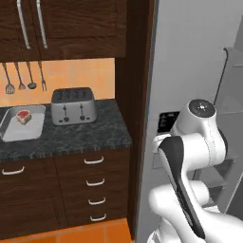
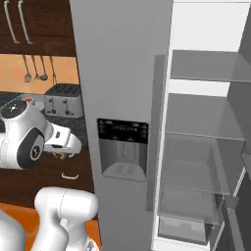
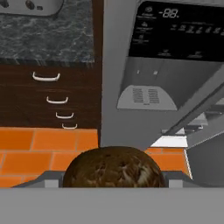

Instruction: Place one mushroom and one steak in each tupperware on the nearby counter, to pack two identical lunches.

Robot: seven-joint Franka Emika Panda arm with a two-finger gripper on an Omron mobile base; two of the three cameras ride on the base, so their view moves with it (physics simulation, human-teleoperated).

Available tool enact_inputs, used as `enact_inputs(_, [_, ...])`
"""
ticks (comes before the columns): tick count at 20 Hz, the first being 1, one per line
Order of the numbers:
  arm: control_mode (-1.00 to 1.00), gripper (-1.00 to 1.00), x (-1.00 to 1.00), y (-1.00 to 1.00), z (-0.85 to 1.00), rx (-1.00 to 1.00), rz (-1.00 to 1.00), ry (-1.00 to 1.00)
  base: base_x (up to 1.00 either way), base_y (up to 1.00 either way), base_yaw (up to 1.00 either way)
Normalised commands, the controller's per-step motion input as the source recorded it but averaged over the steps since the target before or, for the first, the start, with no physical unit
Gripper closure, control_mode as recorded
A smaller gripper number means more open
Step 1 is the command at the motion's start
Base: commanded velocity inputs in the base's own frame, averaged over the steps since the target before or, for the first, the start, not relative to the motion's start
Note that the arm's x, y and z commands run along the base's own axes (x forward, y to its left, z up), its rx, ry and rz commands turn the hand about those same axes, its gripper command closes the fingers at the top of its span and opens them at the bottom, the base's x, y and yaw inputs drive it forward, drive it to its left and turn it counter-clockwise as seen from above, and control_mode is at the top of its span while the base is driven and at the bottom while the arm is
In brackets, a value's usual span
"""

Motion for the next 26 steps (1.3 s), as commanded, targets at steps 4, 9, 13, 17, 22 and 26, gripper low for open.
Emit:
enact_inputs(4, [1.0, 1.0, 0.0, 0.0, 0.0, 0.0, 0.0, 0.0, 0.07, 1.0, -0.09])
enact_inputs(9, [1.0, 1.0, 0.0, 0.0, 0.0, 0.0, 0.0, 0.0, 0.4, 1.0, -0.05])
enact_inputs(13, [1.0, 1.0, 0.0, 0.0, 0.0, 0.0, 0.0, 0.0, 0.73, 1.0, -0.04])
enact_inputs(17, [1.0, 1.0, 0.0, 0.0, 0.0, 0.0, 0.0, 0.0, 0.71, 1.0, -0.04])
enact_inputs(22, [1.0, 1.0, 0.0, 0.0, 0.0, 0.0, 0.0, 0.0, 0.67, 1.0, -0.04])
enact_inputs(26, [1.0, 1.0, 0.0, 0.0, 0.0, 0.0, 0.0, 0.0, 0.64, 0.69, -0.07])
